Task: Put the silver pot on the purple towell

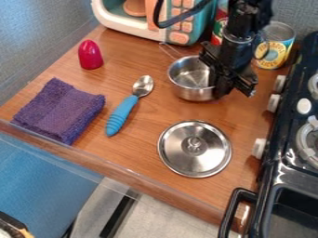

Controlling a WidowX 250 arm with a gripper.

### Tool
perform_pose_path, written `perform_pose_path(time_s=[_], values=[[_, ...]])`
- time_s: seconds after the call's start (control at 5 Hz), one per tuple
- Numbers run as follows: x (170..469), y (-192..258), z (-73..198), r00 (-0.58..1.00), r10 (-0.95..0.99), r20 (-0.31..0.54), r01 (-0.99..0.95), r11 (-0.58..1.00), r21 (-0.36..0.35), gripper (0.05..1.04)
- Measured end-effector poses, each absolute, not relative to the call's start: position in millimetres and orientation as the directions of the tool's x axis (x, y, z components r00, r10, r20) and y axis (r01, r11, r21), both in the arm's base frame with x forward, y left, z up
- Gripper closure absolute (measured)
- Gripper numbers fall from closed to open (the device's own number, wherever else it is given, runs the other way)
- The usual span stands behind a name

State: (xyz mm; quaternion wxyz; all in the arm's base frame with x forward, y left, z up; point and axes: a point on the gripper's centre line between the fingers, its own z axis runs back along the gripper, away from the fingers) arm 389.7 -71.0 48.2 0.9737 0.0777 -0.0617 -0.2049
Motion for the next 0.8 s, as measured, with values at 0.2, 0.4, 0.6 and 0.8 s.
perform_pose_path(time_s=[0.2, 0.4, 0.6, 0.8], values=[[384, -74, 95, 0.929, -0.32, 0.187, 0.273, 0.932, 0.237, 1.001], [359, -58, 125, 0.949, -0.236, 0.211, 0.178, 0.949, 0.259, 1.001], [333, -22, 136, 0.973, -0.138, 0.185, 0.085, 0.96, 0.267, 1.001], [309, 18, 123, 0.987, -0.054, 0.15, 0.02, 0.974, 0.224, 1.001]])
